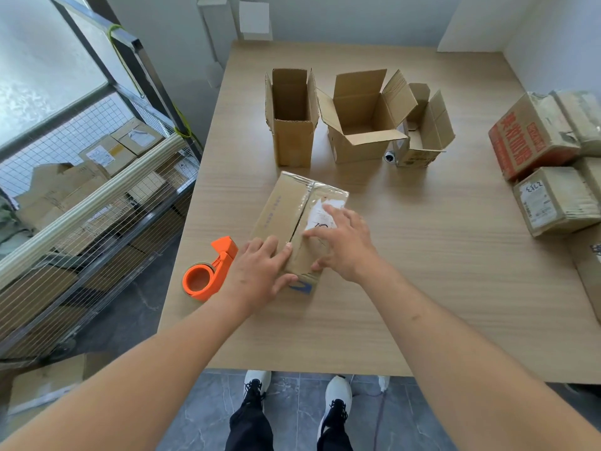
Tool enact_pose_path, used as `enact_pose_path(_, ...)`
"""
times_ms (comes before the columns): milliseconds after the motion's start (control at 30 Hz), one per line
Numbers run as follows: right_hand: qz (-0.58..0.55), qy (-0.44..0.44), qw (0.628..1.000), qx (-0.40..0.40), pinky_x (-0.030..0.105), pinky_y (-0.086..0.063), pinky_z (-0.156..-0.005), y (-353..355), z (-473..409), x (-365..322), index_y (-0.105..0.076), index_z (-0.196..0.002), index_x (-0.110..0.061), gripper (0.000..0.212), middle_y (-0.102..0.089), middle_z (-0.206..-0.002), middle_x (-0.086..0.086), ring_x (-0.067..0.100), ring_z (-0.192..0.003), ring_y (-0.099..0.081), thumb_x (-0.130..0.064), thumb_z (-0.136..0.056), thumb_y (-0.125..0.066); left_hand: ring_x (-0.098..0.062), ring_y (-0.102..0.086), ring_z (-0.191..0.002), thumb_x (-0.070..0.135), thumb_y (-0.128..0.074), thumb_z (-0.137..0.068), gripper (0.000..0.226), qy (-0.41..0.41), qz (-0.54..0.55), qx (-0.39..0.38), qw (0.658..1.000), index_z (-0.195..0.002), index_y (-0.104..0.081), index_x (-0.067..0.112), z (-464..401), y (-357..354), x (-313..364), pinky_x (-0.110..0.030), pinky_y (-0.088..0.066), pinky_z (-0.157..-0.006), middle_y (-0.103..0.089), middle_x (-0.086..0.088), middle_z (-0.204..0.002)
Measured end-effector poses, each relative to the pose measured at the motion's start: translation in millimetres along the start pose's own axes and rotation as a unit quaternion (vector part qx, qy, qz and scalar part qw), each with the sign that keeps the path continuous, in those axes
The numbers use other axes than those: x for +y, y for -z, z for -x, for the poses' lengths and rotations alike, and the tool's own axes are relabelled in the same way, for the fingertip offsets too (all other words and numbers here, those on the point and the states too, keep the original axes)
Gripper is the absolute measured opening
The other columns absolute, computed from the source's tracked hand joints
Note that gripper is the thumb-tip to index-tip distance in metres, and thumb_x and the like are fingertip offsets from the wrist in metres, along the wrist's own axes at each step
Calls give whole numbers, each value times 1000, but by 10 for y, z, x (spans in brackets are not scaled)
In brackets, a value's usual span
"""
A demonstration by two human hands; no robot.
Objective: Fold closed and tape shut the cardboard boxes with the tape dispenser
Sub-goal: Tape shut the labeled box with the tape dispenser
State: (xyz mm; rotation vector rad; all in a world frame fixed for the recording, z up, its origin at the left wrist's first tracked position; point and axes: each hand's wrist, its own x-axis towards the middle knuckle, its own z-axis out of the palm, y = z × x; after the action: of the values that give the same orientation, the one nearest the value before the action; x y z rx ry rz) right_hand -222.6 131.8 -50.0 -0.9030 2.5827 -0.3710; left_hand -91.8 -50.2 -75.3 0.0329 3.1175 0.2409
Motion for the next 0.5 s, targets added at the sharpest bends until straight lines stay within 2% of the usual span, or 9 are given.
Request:
enact_pose_path(67, -6, 27, 1000, 15, 34, -29, -110, 9, 70, 36, -70, -122, -43, 53, -44, -147, -4, 26, -136, -36, -41, -72, -88, -36, -57, -97, 55, -72, -86, 66, 18, 1, 2, 1000, -135, -65, 12, -24, -29, 104, -45, -47, -86, -59, -11, -109)
enact_pose_path(100, -14, 34, 999, 18, 29, -32, -100, 11, 114, 70, -73, -117, -40, 51, -50, -134, -4, 22, -124, -42, -40, -69, -90, -36, -57, -98, 57, -70, -87, 66, 25, 4, 1, 1000, -136, -64, 12, -42, -45, 149, -44, -46, -87, -59, -11, -110)
enact_pose_path(200, -32, 32, 998, 37, 27, -33, -80, 13, 244, 199, -76, -104, -34, 58, -49, -106, -5, 15, -99, -39, -43, -52, -97, -34, -55, -99, 60, -67, -88, 67, 42, 11, 7, 999, -137, -63, 14, -104, -73, 255, -44, -45, -89, -56, -10, -112)
enact_pose_path(267, -31, 30, 998, 49, 29, -33, -72, -10, 318, 262, -74, -96, -28, 50, -47, -97, -9, 16, -94, -43, -37, -53, -98, -33, -53, -101, 62, -66, -88, 67, 52, 17, 11, 998, -136, -63, 16, -142, -84, 316, -43, -44, -89, -55, -9, -113)
enact_pose_path(367, -41, 0, 998, 54, 30, -36, -65, -73, 394, 284, -71, -82, -22, 29, -53, -87, -11, 19, -86, -53, -26, -63, -92, -31, -50, -106, 63, -65, -88, 69, 65, 42, 9, 997, -139, -59, 18, -191, -92, 379, -42, -42, -92, -51, -7, -114)
enact_pose_path(433, -51, -42, 995, 68, 32, -41, -63, -114, 436, 290, -69, -77, -21, 18, -61, -80, -7, 21, -80, -56, -23, -69, -85, -30, -49, -105, 59, -67, -88, 66, 41, 63, 16, 997, -139, -59, 18, -217, -70, 353, -42, -44, -94, -49, -6, -112)
enact_pose_path(500, -40, -84, 991, 98, 34, -44, -63, -155, 468, 316, -70, -80, -21, 9, -69, -81, -1, 25, -81, -60, -21, -77, -78, -29, -50, -104, 51, -68, -90, 57, -12, 82, 13, 996, -139, -62, 21, -213, -17, 264, -44, -45, -97, -50, -5, -111)
